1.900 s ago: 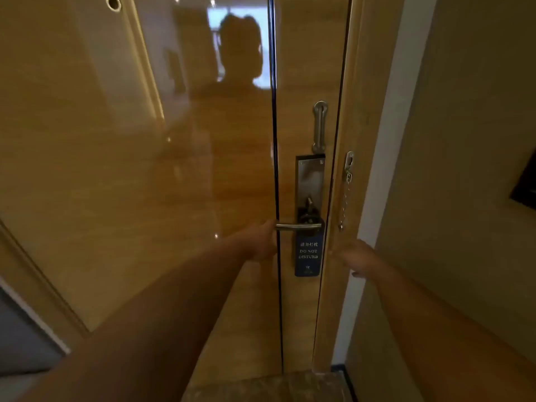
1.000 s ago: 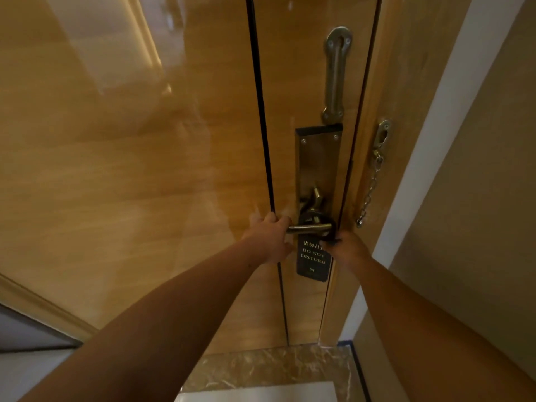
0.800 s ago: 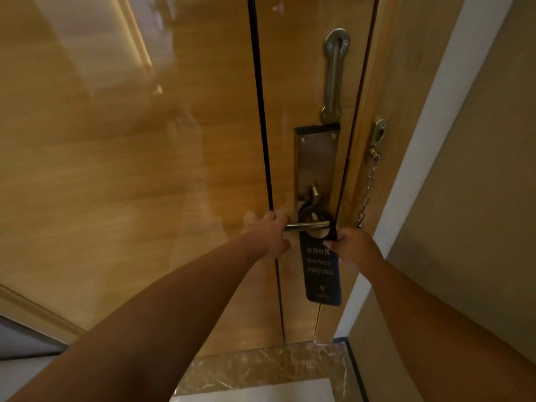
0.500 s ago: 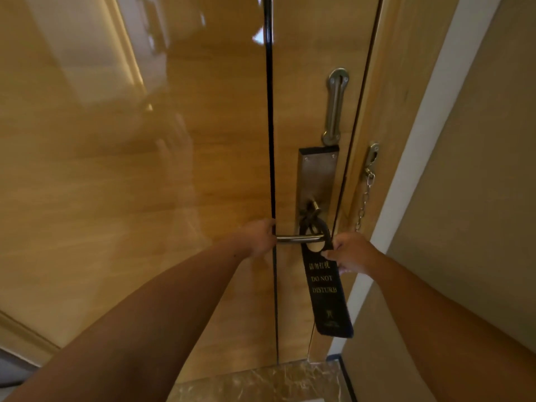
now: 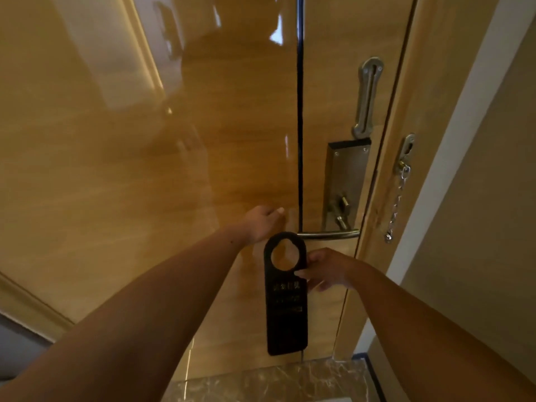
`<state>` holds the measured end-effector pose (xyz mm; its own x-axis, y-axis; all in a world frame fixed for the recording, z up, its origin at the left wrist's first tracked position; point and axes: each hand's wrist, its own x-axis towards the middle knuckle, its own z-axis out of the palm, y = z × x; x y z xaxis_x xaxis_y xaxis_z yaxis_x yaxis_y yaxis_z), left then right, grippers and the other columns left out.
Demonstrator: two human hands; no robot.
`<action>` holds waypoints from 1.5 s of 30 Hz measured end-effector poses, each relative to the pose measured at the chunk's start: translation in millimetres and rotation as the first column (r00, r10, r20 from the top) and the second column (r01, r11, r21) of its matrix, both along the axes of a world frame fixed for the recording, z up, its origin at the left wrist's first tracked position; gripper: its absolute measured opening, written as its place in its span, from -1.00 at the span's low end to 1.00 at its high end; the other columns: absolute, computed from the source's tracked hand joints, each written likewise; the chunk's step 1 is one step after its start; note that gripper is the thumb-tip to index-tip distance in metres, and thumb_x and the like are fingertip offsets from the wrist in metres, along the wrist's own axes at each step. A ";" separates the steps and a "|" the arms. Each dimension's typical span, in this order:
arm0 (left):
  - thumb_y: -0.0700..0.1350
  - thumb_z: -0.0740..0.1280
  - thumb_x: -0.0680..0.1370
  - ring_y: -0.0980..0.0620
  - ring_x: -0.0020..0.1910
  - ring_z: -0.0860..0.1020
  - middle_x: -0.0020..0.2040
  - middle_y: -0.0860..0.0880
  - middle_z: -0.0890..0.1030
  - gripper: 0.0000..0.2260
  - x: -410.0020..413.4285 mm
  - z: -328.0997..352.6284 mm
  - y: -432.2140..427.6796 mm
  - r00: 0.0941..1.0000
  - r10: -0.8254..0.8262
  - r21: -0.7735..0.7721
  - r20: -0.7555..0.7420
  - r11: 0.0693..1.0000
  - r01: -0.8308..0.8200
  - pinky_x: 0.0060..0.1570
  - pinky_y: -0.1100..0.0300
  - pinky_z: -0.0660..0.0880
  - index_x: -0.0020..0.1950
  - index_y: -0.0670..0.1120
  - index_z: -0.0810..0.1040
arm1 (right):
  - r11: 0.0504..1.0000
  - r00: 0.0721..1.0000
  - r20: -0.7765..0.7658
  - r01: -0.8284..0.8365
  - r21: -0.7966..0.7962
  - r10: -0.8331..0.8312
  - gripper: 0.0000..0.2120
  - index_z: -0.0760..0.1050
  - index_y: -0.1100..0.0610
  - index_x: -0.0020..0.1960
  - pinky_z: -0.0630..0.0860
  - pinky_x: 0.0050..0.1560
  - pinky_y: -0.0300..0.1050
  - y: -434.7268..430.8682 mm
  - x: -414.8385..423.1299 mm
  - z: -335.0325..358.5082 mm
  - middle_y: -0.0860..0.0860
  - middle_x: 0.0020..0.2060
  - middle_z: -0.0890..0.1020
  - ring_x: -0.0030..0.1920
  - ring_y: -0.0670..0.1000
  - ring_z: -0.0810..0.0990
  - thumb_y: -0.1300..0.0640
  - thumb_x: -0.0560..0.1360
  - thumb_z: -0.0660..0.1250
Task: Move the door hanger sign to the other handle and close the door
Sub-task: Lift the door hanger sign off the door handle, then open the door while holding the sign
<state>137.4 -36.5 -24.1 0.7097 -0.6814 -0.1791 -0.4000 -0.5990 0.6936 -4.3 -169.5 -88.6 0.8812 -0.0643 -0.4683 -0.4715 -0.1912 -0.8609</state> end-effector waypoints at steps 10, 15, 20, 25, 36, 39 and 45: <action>0.22 -0.01 0.53 -0.06 -0.14 0.53 -0.06 -0.11 0.60 -0.56 -42.9 -52.5 -114.2 0.888 -0.361 0.342 0.286 0.904 0.258 -0.17 0.08 0.41 -0.02 -0.03 0.52 | 0.951 0.946 -0.104 0.303 -0.053 -0.307 -0.60 0.45 0.23 0.23 0.60 -0.19 -0.22 -116.4 -107.5 0.0 0.20 0.06 0.64 -0.20 0.01 0.66 0.12 0.45 0.40; 0.28 -0.03 0.52 -0.11 -0.13 0.53 -0.14 -0.12 0.57 -0.44 -40.8 -81.3 -124.6 0.983 -0.123 0.156 0.134 0.983 0.102 -0.17 0.14 0.36 0.03 -0.13 0.53 | 0.938 0.929 -0.135 0.337 -0.078 -0.345 -0.69 0.50 0.17 0.14 0.60 -0.12 -0.17 -149.9 -131.6 -9.6 0.08 -0.07 0.66 -0.14 0.06 0.68 0.10 0.43 0.41; 0.28 0.08 0.49 0.08 -0.47 0.48 -0.43 -0.03 0.51 -0.54 -53.5 -109.7 -123.8 0.977 -0.005 -0.309 -0.214 0.949 -0.063 -0.38 0.15 0.38 -0.35 -0.03 0.51 | 0.936 0.926 -0.133 0.350 -0.045 -0.353 -0.80 0.54 0.04 0.00 0.60 -0.19 -0.20 -166.8 -129.4 -23.4 0.00 -0.11 0.69 -0.16 0.04 0.71 0.06 0.40 0.44; 0.37 0.07 0.43 0.05 -0.43 0.48 -0.38 -0.05 0.50 -0.51 -55.2 -125.9 -128.0 0.960 0.030 -0.398 -0.279 0.906 -0.144 -0.44 0.17 0.41 -0.23 -0.03 0.51 | 0.947 0.936 -0.150 0.309 -0.091 -0.319 -0.81 0.55 0.03 -0.04 0.57 -0.29 -0.26 -179.0 -125.6 -30.8 0.00 -0.12 0.70 -0.22 -0.01 0.71 0.04 0.38 0.46; 0.47 0.00 0.33 -0.13 -0.25 0.55 -0.30 -0.10 0.55 -0.43 -95.6 -116.7 -101.0 0.976 0.083 -0.279 -0.202 0.950 -0.139 -0.15 -0.03 0.47 -0.25 0.02 0.51 | 0.974 0.977 -0.118 0.155 -0.164 -0.175 -0.87 0.56 0.10 -0.14 0.60 -0.09 -0.11 -167.7 -109.1 -3.9 0.00 -0.27 0.69 -0.29 -0.03 0.69 0.08 0.39 0.46; 0.40 0.03 0.41 0.00 -0.39 0.49 -0.43 0.00 0.48 -0.48 -123.3 -116.4 -80.1 0.974 0.084 -0.296 -0.212 0.944 -0.147 -0.24 0.05 0.39 -0.38 0.02 0.49 | 0.971 0.984 -0.072 0.150 -0.187 -0.165 -0.78 0.57 0.16 -0.02 0.57 0.03 -0.02 -164.2 -112.8 2.8 0.08 -0.18 0.67 -0.23 0.00 0.67 0.09 0.39 0.45; 0.24 0.05 0.52 -0.02 -0.40 0.45 -0.43 -0.07 0.45 -0.53 -175.5 -111.5 -38.3 0.981 0.074 -0.238 -0.181 0.964 -0.116 -0.21 0.05 0.37 -0.42 -0.03 0.42 | 0.979 0.987 -0.091 0.116 -0.169 -0.133 -0.72 0.56 0.20 0.04 0.52 0.16 0.05 -147.0 -150.8 2.5 0.28 0.06 0.63 -0.05 0.09 0.65 0.13 0.37 0.46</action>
<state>-38.1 -74.7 -135.5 0.7470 -0.6504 -0.1378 -0.2134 -0.4308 0.8768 -155.2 -316.6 -86.1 0.8100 -0.2529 -0.5291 -0.5836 -0.2592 -0.7695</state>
